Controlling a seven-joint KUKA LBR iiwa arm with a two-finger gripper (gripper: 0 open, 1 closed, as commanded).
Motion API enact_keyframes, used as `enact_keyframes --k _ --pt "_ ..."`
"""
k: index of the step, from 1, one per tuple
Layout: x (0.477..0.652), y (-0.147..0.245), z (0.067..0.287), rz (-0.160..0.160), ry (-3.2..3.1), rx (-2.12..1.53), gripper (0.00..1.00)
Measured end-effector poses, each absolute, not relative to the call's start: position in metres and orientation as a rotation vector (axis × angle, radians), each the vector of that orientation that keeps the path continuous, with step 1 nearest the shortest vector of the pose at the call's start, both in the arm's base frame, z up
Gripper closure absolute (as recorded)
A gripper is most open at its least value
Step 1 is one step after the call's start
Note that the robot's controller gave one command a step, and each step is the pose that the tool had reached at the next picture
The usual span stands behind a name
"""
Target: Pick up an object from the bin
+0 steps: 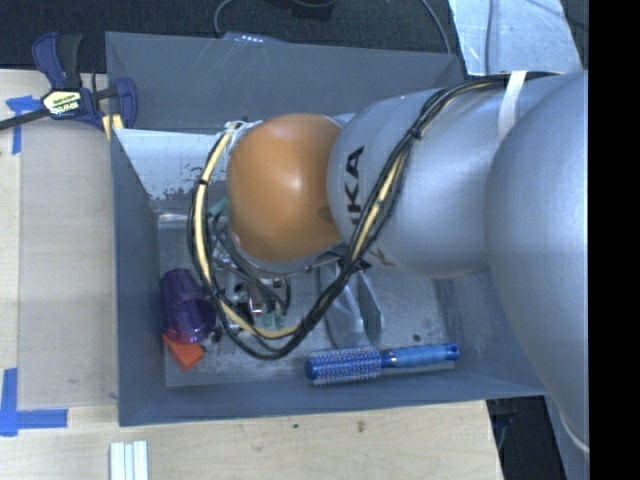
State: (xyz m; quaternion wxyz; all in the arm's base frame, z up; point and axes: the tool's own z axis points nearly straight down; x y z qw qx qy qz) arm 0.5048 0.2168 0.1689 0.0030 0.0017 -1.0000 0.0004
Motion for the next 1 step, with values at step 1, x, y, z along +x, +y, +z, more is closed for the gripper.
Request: enact_keyframes --k 1 --pt "0.5070 0.2157 0.1735 -0.002 -3.144 0.000 0.00"
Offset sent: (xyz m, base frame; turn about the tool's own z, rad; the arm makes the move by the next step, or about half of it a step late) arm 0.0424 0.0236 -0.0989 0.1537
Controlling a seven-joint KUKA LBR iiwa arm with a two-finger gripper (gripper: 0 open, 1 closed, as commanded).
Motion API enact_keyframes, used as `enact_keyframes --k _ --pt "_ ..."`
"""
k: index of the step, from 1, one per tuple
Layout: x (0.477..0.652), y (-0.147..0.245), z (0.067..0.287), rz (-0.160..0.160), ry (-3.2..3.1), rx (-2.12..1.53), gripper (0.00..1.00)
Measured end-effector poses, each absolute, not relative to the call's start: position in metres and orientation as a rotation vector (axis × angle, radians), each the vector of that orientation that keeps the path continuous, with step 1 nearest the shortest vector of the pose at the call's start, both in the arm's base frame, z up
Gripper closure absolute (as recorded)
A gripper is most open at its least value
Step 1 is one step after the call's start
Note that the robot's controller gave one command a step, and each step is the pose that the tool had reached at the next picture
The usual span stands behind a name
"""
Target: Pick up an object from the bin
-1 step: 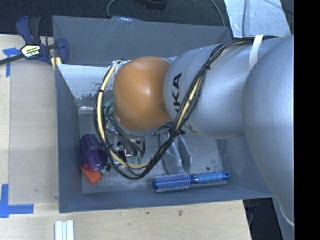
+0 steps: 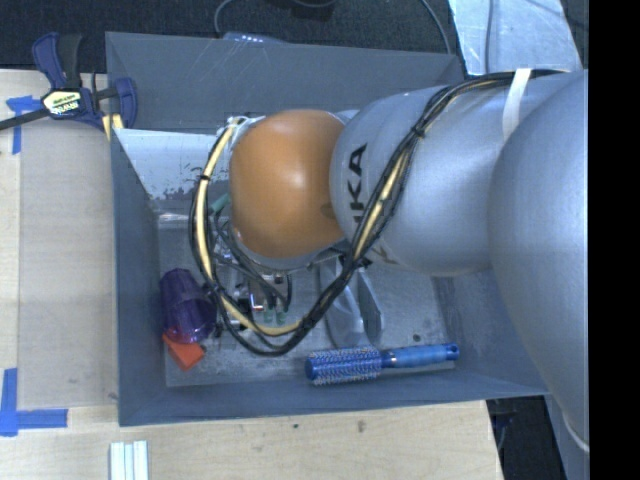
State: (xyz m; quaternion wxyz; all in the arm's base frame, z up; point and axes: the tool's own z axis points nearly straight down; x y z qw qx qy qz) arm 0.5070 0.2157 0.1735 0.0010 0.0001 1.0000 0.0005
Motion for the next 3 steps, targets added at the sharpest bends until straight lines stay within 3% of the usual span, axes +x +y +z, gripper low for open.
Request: enact_keyframes --k 1,2,3 --pt "0.530 0.229 0.123 0.003 3.136 0.122 0.00" --pt "0.542 0.234 0.102 -0.001 3.143 0.029 0.00" --pt "0.538 0.176 0.122 0.002 3.109 -0.428 0.00"
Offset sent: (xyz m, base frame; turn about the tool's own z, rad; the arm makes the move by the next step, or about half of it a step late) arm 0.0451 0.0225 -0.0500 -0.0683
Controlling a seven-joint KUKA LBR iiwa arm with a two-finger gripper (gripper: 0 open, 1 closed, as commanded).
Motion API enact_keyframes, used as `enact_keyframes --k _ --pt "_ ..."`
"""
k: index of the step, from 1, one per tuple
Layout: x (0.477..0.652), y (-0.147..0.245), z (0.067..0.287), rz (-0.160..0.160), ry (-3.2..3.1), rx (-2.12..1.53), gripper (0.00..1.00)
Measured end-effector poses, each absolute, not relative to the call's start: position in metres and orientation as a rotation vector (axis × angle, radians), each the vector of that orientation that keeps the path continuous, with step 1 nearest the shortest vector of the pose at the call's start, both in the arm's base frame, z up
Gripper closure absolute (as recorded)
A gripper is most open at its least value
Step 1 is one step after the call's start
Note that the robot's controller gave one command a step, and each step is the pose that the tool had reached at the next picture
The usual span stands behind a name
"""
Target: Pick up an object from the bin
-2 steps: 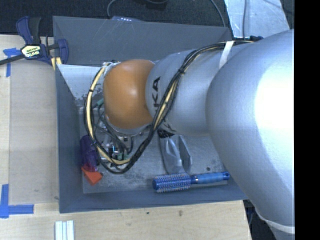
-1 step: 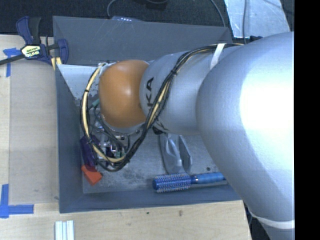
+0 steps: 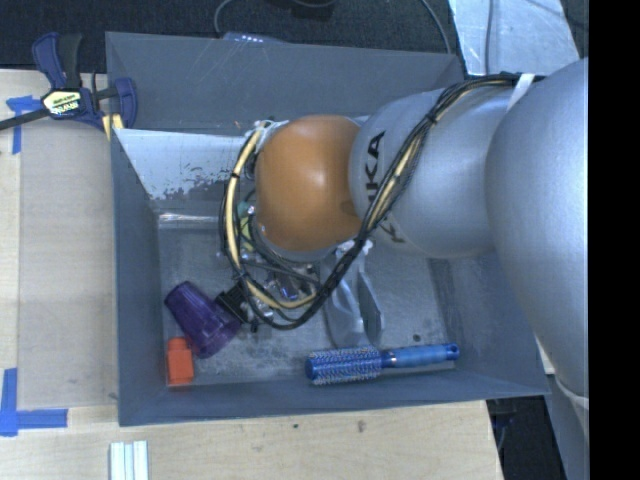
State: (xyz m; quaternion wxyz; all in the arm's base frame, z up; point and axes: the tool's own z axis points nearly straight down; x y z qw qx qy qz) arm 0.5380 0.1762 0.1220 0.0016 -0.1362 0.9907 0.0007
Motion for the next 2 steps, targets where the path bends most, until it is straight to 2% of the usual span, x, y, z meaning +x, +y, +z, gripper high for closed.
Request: enact_keyframes --k 1,2 --pt "0.549 0.158 0.074 -0.001 3.118 -0.398 0.00" --pt "0.523 0.221 0.071 -0.054 3.078 -0.669 1.00"
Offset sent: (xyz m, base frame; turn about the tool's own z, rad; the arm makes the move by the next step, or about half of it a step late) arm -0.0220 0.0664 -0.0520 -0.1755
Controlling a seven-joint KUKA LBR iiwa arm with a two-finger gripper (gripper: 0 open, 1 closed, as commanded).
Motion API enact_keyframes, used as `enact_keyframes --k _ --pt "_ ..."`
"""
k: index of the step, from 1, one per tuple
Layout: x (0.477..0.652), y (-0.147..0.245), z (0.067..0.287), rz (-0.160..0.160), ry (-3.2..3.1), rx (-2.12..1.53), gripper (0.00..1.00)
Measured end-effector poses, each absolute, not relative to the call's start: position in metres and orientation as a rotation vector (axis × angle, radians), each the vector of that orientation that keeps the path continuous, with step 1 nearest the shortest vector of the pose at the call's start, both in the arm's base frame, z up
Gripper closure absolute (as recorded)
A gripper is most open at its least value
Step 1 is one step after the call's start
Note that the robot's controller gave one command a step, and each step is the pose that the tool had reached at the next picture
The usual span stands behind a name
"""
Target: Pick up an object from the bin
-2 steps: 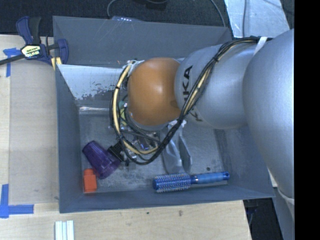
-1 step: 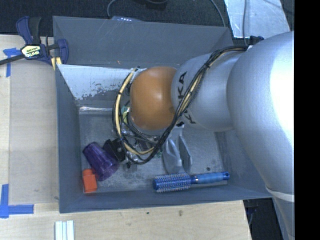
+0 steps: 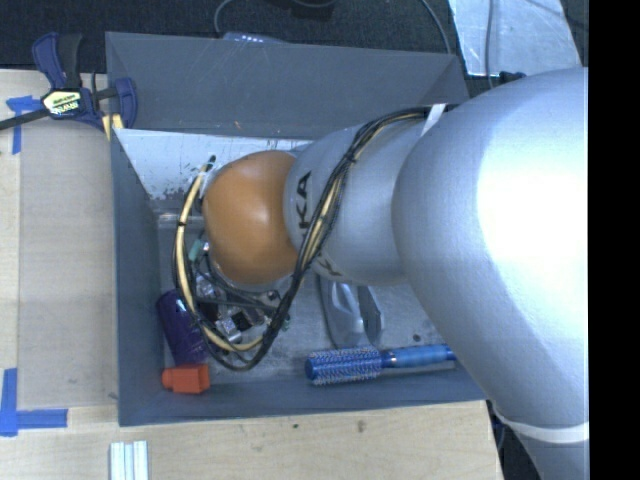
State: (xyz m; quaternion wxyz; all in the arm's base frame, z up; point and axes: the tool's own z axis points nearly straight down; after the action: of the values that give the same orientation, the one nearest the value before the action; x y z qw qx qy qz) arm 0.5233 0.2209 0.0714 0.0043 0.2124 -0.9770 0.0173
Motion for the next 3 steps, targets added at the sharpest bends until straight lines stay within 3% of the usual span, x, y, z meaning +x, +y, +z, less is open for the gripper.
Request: enact_keyframes --k 3 --pt "0.522 0.223 0.084 0.043 -3.064 0.665 1.00"
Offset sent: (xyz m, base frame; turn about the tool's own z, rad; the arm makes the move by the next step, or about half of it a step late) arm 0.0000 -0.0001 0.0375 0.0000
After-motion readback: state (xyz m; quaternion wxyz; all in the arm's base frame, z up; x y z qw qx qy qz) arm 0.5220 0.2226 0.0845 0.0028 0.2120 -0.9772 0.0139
